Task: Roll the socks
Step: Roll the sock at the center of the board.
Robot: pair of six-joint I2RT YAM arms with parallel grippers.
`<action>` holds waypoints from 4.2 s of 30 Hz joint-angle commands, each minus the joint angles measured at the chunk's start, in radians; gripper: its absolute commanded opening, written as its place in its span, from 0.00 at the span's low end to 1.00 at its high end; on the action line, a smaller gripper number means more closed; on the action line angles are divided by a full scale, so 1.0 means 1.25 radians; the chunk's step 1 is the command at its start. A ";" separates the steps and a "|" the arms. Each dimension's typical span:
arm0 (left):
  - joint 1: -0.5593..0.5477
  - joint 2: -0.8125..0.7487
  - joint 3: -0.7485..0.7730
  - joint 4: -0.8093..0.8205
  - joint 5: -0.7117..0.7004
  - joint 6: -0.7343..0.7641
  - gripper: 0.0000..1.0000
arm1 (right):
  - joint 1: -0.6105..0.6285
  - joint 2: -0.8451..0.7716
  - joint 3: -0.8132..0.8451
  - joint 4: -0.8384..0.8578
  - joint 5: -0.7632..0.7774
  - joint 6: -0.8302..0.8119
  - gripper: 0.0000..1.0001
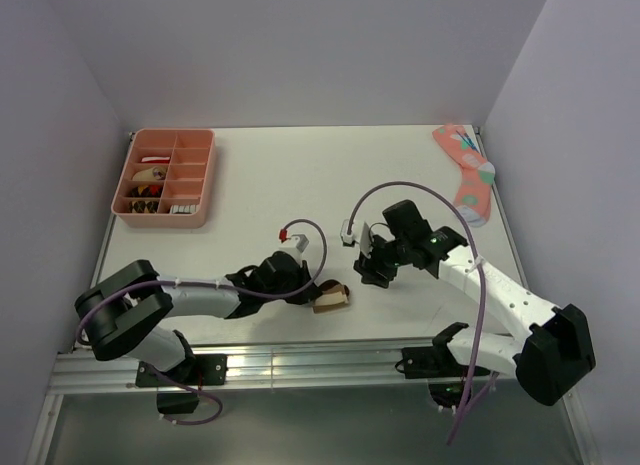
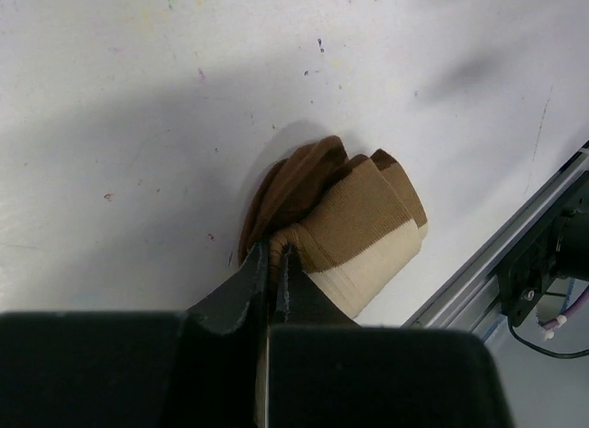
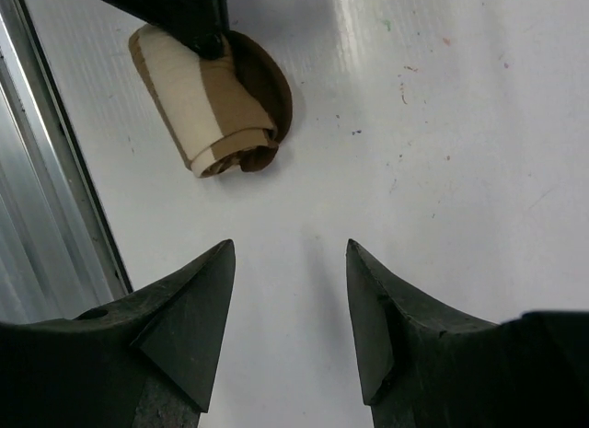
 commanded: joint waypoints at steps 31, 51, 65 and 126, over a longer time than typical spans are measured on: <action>0.071 0.143 0.129 -0.243 0.135 0.062 0.00 | 0.394 0.057 -0.168 0.294 0.278 -0.075 0.61; 0.132 0.154 0.091 -0.149 0.257 0.051 0.00 | 0.419 0.203 -0.125 0.278 0.335 -0.041 0.43; 0.133 0.039 0.049 -0.113 0.153 -0.106 0.34 | 0.409 0.233 -0.099 0.226 0.299 -0.019 0.25; -0.090 -0.066 -0.125 0.038 -0.177 -0.952 0.68 | 0.376 0.258 -0.076 0.208 0.246 -0.010 0.16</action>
